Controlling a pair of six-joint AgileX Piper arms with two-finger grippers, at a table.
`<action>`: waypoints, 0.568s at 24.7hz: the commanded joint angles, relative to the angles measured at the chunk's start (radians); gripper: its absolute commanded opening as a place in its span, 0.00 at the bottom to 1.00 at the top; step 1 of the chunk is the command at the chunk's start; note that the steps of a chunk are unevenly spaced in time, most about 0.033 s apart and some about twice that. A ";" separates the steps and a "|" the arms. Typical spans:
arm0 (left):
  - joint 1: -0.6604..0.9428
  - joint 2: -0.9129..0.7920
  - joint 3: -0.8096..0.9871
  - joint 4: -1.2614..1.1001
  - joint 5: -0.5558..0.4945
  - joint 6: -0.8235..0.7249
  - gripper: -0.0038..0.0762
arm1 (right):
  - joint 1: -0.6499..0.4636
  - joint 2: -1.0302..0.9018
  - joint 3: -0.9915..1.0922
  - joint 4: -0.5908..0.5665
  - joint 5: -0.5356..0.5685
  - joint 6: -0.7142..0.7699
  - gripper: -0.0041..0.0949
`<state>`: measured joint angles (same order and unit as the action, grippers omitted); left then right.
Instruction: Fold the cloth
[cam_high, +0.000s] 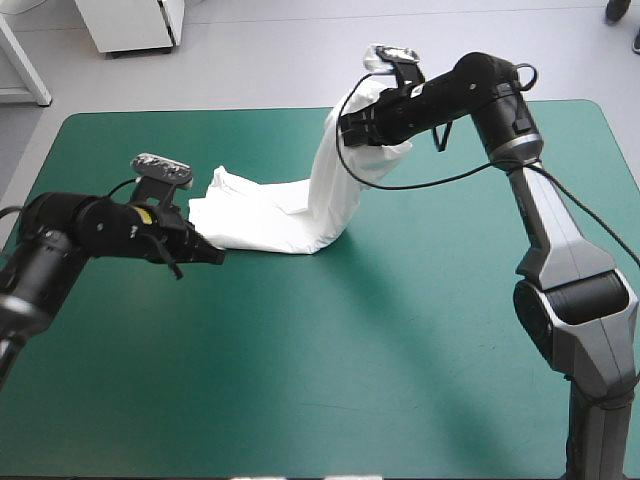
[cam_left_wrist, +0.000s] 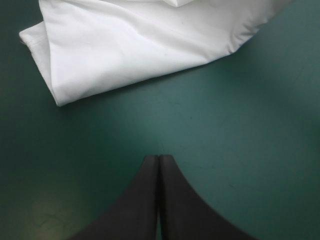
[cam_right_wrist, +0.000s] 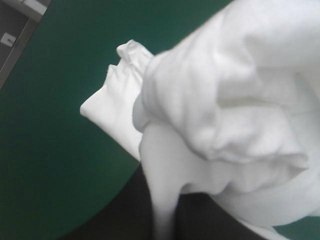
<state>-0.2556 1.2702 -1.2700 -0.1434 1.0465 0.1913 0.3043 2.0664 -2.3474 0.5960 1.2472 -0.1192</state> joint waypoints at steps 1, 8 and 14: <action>-0.001 -0.157 0.047 -0.024 -0.042 -0.003 0.02 | 0.084 -0.080 -0.038 0.009 -0.024 -0.022 0.03; -0.001 -0.278 0.098 -0.029 -0.010 -0.051 0.02 | 0.192 -0.027 -0.038 -0.011 -0.154 -0.014 0.03; -0.001 -0.278 0.098 -0.164 0.047 -0.042 0.02 | 0.254 0.126 -0.038 0.032 -0.292 -0.028 0.03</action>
<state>-0.2556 1.0072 -1.1466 -0.2443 1.1281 0.1505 0.5432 2.2334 -2.3537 0.5712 1.0474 -0.1304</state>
